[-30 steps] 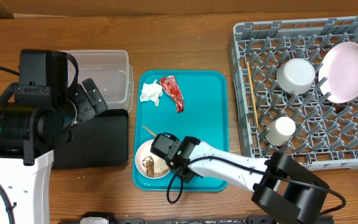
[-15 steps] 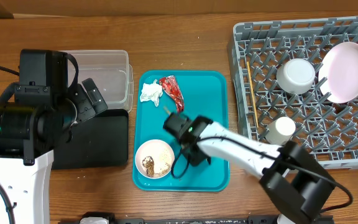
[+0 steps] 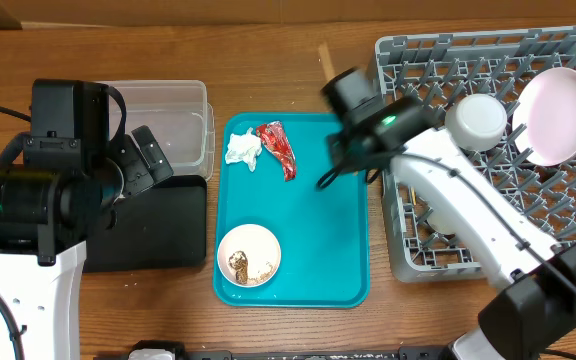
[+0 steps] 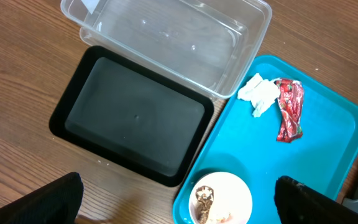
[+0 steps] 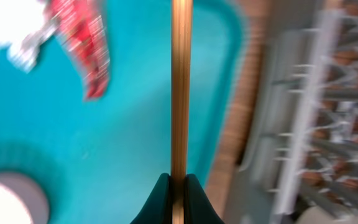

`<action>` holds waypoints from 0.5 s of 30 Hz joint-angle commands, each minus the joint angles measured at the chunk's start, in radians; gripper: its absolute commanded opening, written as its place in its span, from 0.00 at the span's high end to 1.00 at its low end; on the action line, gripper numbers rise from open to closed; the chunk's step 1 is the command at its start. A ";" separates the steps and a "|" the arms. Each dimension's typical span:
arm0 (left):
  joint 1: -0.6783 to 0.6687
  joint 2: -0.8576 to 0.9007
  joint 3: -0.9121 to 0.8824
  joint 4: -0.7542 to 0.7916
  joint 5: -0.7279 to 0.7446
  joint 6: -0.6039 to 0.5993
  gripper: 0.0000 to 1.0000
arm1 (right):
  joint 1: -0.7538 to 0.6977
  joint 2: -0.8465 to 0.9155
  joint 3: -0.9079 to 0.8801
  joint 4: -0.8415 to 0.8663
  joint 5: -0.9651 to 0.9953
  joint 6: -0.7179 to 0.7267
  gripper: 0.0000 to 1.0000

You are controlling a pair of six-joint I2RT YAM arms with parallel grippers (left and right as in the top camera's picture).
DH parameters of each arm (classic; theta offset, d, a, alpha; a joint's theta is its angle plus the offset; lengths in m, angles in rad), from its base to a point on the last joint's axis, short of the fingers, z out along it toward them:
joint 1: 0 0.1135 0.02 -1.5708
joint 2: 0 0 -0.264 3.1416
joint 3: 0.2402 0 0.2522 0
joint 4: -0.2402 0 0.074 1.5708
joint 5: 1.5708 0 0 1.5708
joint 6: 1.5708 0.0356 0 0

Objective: Sort waste into correct bins and load items into the dishwasher
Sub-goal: 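Carry the second chopstick with the right gripper into the dish rack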

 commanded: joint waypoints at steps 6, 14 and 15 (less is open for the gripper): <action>0.004 0.003 0.007 0.002 -0.014 -0.010 0.00 | -0.223 -0.016 0.012 0.002 -0.037 0.008 0.96; 0.004 0.003 0.007 0.002 -0.014 -0.010 0.00 | -0.235 -0.013 -0.152 0.065 0.019 -0.030 0.96; 0.004 0.003 0.007 0.002 -0.014 -0.010 0.00 | -0.235 -0.013 -0.185 0.087 0.053 -0.029 0.96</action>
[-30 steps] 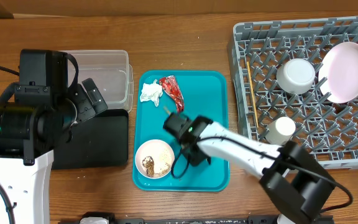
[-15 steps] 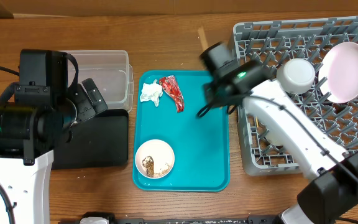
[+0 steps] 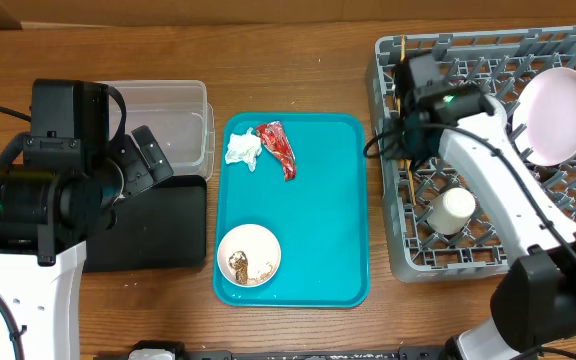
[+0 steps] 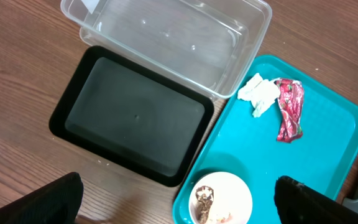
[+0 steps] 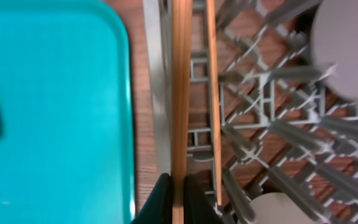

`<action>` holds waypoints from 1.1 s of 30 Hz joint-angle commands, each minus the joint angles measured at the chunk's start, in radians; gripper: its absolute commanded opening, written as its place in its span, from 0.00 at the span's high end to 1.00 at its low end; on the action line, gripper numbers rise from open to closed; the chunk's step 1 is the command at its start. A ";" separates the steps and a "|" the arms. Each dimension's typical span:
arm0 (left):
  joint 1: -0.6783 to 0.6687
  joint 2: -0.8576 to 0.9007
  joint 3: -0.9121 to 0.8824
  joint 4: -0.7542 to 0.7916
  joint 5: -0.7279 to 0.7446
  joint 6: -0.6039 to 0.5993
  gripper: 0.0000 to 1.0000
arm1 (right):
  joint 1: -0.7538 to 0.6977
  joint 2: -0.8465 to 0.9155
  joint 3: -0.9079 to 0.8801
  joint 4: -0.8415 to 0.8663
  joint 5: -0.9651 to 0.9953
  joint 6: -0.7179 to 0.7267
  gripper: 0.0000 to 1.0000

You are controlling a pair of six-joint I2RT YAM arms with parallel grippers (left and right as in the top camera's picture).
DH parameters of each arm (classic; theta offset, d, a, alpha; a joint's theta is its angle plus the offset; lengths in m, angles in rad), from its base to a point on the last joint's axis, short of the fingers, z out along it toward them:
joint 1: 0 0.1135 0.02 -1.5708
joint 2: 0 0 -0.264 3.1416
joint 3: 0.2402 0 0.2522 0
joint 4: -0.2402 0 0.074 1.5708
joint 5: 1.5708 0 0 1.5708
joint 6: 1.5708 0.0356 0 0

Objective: Sort waste into correct bins and load items into the dishwasher
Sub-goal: 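Carry the second chopstick with the right gripper into the dish rack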

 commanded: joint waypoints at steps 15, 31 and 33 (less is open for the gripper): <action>0.004 0.003 0.007 0.002 -0.014 -0.010 0.00 | 0.081 -0.168 -0.032 -0.002 0.067 -0.042 0.30; 0.004 0.004 0.007 0.002 -0.014 -0.010 0.00 | 0.189 -0.650 -0.006 -0.040 -0.128 -0.025 0.00; 0.004 0.004 0.007 0.002 -0.013 -0.010 0.00 | 0.189 -0.667 -0.006 -0.107 -0.126 -0.033 0.00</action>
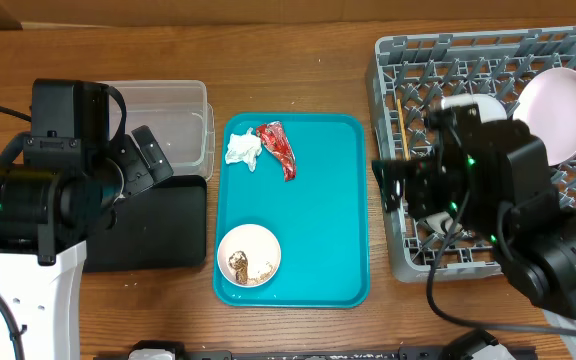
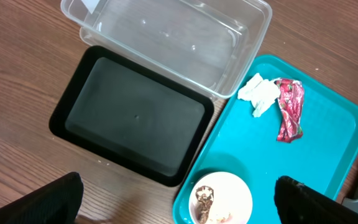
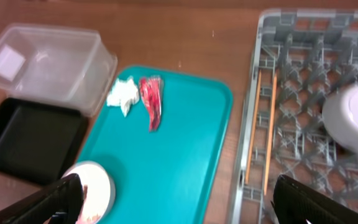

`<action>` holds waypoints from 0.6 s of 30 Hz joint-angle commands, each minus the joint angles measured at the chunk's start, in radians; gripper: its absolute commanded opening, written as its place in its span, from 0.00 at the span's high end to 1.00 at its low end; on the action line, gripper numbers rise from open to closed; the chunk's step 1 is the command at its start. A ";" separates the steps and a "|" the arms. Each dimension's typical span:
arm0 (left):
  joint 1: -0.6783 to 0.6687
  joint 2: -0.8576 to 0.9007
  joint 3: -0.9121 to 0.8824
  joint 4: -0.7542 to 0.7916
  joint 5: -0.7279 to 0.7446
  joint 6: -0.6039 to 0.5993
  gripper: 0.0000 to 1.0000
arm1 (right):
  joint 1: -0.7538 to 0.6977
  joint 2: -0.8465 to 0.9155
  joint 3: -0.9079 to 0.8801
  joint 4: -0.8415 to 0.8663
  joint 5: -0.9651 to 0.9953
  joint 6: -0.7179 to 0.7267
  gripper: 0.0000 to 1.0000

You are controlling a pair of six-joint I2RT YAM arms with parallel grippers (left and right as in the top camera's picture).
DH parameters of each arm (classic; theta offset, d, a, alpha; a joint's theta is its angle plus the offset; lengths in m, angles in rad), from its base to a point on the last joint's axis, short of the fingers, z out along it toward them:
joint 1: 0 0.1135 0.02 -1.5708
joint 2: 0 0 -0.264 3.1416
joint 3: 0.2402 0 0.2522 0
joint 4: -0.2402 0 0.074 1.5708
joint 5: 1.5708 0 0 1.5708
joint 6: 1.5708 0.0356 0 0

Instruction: Sort waste into correct bins and load items into the dishwasher

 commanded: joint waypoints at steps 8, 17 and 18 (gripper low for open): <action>0.004 0.004 0.007 0.002 -0.013 -0.010 0.00 | -0.021 -0.068 0.013 -0.141 0.112 -0.007 0.00; 0.004 0.004 0.007 0.002 -0.014 -0.010 0.00 | -0.188 -0.286 -0.178 0.230 0.057 -0.006 0.00; 0.004 0.003 0.007 0.002 -0.014 -0.010 0.00 | -0.212 -0.315 -0.213 0.265 0.053 -0.006 0.00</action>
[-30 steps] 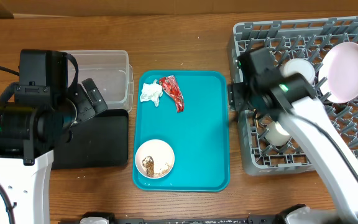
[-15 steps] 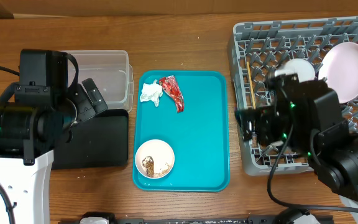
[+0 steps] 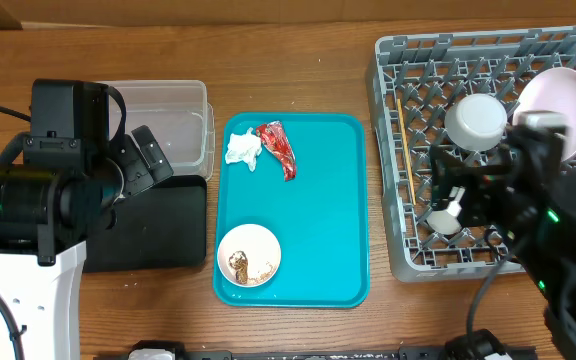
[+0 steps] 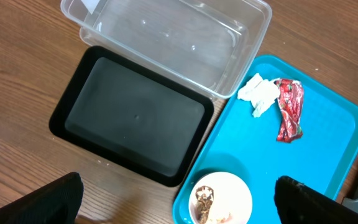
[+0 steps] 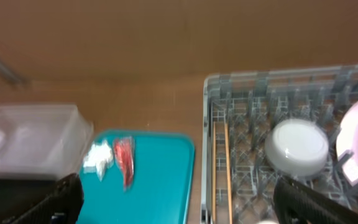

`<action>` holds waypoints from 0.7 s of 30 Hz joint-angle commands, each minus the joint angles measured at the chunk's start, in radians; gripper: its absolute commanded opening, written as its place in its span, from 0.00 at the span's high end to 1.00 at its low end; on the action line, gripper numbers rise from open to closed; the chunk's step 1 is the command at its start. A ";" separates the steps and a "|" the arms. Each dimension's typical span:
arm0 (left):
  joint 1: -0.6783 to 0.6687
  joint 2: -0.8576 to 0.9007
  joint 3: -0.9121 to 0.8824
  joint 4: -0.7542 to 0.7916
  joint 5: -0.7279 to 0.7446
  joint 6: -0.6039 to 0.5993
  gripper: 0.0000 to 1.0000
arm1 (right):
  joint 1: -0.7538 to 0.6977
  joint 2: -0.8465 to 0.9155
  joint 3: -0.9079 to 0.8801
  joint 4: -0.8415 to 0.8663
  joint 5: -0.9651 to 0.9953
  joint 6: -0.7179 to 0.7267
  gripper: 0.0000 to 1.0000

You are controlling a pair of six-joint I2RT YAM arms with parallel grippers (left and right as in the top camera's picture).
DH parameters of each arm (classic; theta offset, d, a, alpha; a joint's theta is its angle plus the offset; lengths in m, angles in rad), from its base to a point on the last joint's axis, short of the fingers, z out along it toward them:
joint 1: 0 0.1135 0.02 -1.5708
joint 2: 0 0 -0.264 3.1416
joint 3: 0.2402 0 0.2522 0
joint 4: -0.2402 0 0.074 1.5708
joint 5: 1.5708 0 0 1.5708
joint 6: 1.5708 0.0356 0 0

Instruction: Sort waste into correct bins and load items into the dishwasher

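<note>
Two wooden chopsticks (image 5: 227, 165) lie side by side in the left column of the grey dish rack (image 3: 393, 240). The rack also holds an upturned white bowl (image 3: 478, 120), a pink plate (image 3: 558, 110) and a white cup (image 3: 446, 218). A teal tray (image 3: 318, 230) carries a crumpled white tissue (image 3: 243, 149), a red wrapper (image 3: 278, 148) and a small white bowl with food scraps (image 3: 248, 255). My right gripper (image 5: 179, 211) is open and empty, high over the rack. My left gripper (image 4: 179, 211) is open, high above the bins.
A clear plastic bin (image 3: 163, 120) and a black bin (image 3: 153, 225) stand left of the tray, both empty. The rack's tines stick up around the dishes. Bare wooden table (image 3: 298, 60) lies behind the tray.
My right arm has drawn back to the right over the rack, and its camera now faces further toward the back wall. The chopsticks stay in the rack. The left arm is unchanged.
My right gripper was shut on a chopstick above the tray. It then held it over the rack's left column beside another chopstick. Later it was open, with both chopsticks lying in the rack. Now it has moved to the right.
</note>
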 commanded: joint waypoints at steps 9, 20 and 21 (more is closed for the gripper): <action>0.004 0.003 0.007 0.001 -0.014 -0.010 0.00 | -0.257 -0.297 -0.389 0.174 -0.025 -0.003 0.00; 0.004 0.004 0.007 0.001 -0.014 -0.010 0.00 | -0.333 -0.597 -0.676 0.225 -0.023 -0.002 0.00; 0.004 0.003 0.007 0.001 -0.014 -0.010 0.00 | -0.333 -0.623 -0.706 0.233 -0.026 -0.002 0.00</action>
